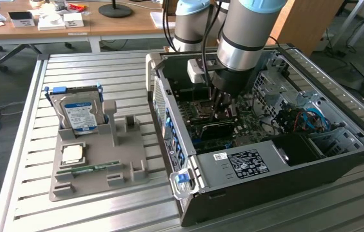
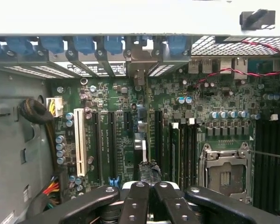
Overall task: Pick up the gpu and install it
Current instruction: 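Press down on the gpu until it lock into place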
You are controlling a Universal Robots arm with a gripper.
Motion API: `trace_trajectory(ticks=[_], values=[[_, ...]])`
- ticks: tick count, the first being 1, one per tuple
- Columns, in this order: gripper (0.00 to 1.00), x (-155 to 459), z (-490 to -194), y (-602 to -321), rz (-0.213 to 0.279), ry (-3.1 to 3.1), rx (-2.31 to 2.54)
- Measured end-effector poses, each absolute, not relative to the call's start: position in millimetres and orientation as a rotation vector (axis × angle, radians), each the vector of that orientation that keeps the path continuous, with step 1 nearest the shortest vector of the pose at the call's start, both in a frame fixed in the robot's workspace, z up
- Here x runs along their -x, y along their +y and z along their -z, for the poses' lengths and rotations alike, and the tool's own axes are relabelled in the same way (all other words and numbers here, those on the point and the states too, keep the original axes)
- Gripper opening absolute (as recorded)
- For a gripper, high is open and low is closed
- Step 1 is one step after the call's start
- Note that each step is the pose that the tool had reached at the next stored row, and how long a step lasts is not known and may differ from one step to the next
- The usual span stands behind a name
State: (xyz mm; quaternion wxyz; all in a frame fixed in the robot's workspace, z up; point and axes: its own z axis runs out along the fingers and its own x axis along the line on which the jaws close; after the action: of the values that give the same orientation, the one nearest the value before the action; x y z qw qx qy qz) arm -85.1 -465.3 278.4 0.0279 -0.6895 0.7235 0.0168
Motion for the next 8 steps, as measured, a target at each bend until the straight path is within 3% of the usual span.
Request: trace_trajectory(ticks=[8], values=[[0.11, 85.9, -277.6, -464.0, -0.052, 2.234, 2.128]])
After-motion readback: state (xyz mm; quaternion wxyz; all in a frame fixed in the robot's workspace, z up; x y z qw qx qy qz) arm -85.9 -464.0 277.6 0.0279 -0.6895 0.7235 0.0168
